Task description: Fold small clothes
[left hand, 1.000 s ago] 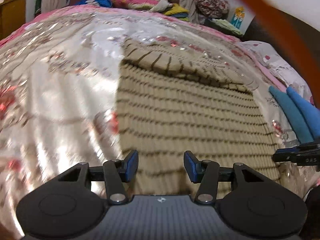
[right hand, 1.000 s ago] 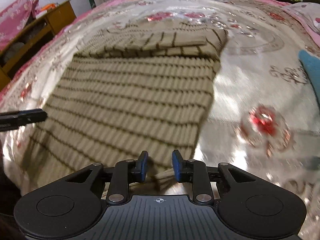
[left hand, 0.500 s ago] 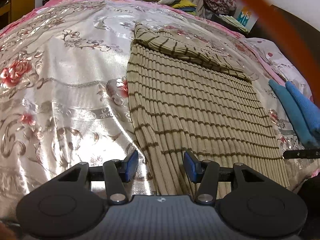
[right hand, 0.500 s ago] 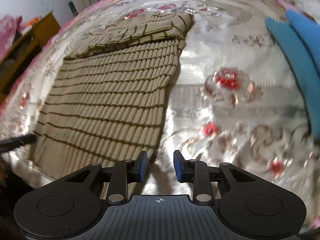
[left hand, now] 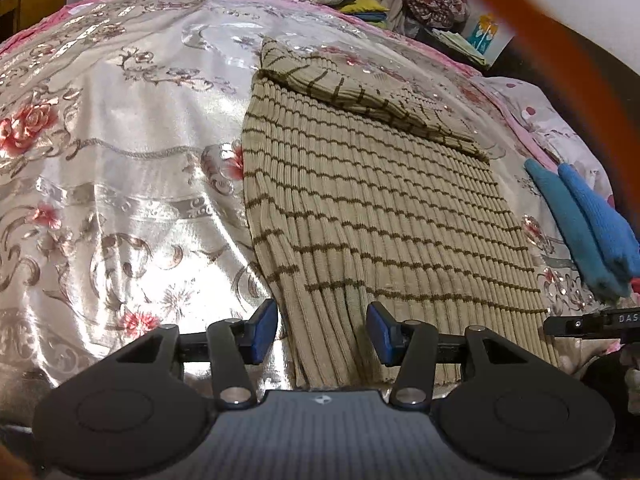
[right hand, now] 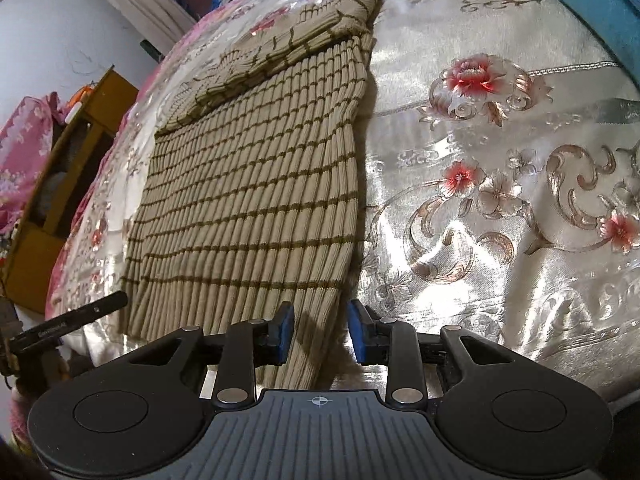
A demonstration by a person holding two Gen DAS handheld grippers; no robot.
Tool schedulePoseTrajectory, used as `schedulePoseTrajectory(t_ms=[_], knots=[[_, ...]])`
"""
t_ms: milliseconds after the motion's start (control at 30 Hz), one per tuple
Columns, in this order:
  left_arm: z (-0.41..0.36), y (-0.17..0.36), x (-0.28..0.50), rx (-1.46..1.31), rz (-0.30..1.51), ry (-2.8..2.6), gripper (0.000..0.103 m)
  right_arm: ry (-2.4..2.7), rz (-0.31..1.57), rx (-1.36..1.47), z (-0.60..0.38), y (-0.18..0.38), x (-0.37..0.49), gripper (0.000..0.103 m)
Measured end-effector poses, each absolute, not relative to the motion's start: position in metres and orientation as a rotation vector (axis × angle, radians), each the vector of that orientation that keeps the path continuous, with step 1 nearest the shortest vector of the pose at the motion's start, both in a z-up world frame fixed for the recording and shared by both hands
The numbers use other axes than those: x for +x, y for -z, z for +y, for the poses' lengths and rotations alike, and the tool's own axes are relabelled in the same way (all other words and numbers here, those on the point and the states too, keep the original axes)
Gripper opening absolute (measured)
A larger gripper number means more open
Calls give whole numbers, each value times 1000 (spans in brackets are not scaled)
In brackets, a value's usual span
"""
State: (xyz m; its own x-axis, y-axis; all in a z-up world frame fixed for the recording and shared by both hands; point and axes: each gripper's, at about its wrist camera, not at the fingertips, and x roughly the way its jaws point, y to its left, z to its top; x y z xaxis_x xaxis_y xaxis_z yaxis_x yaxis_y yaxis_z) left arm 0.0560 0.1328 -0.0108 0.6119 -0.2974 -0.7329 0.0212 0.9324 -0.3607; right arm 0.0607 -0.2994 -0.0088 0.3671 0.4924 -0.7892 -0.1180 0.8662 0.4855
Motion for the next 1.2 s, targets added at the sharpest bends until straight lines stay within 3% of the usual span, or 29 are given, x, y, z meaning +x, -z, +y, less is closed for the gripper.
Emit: schedulePoseTrajectory(t_ms=[333, 567, 967, 1200], knots=[[146, 19, 59, -436, 916, 185, 51, -429, 1128, 461, -304, 14, 58, 31], [150, 26, 75, -525, 926, 202, 61, -442, 1129, 527, -307, 20, 62, 31], [158, 3, 66, -505, 803, 195, 59, -437, 1113, 577, -308, 23, 61, 31], [163, 18, 104, -489, 845, 153, 59, -426, 1113, 580, -306, 23, 61, 31]])
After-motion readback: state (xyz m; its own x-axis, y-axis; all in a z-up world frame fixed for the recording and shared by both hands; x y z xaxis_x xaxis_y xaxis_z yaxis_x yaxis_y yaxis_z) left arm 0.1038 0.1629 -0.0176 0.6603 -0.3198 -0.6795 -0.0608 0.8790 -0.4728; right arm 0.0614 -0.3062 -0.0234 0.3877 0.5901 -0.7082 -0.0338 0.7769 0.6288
